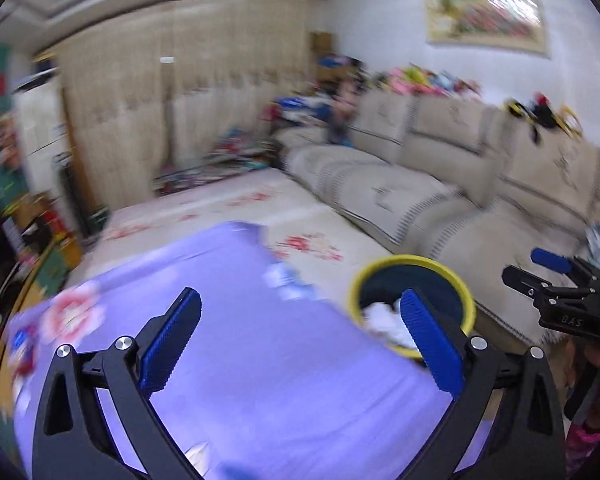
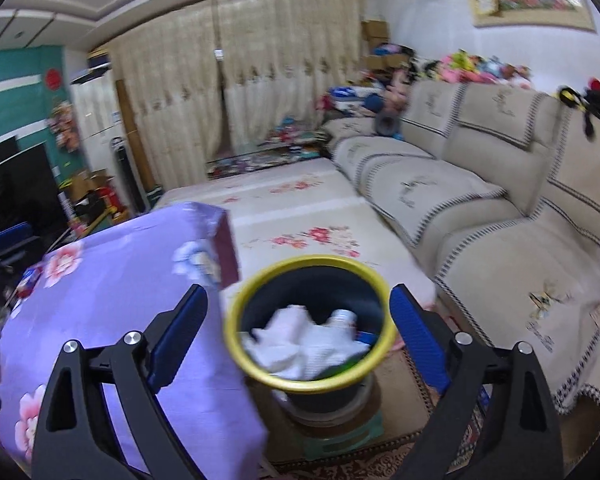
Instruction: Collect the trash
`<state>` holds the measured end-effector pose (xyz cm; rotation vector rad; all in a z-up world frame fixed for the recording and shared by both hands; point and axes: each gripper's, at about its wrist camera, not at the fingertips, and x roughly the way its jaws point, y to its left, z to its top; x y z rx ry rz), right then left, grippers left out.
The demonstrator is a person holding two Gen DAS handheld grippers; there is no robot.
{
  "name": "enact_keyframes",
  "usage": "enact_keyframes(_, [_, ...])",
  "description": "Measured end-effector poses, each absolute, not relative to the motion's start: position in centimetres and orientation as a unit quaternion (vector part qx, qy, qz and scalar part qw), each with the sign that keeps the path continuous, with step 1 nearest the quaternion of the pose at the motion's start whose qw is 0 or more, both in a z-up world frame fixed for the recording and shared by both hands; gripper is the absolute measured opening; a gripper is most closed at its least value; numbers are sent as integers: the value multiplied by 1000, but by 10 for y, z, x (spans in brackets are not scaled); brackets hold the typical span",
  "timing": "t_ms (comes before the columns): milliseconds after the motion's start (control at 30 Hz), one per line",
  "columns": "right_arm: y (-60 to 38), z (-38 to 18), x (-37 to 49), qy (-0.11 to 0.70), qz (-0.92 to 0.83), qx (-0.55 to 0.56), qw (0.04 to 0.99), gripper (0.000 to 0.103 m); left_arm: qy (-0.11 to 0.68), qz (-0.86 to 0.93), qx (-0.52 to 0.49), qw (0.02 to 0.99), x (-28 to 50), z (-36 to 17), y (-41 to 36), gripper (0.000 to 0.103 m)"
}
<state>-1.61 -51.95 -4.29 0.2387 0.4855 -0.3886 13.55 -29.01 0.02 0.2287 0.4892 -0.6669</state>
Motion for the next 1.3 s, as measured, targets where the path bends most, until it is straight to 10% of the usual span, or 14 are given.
enact_keyframes(500, [-429,-16,-22,231,-135,75,961,94,237,-138,21,962,84,-9,-89,98])
enact_keyframes(1300, [-419,-14,-31,229,-127,75,962,94,227,-120,20,966,57,-2,-92,98])
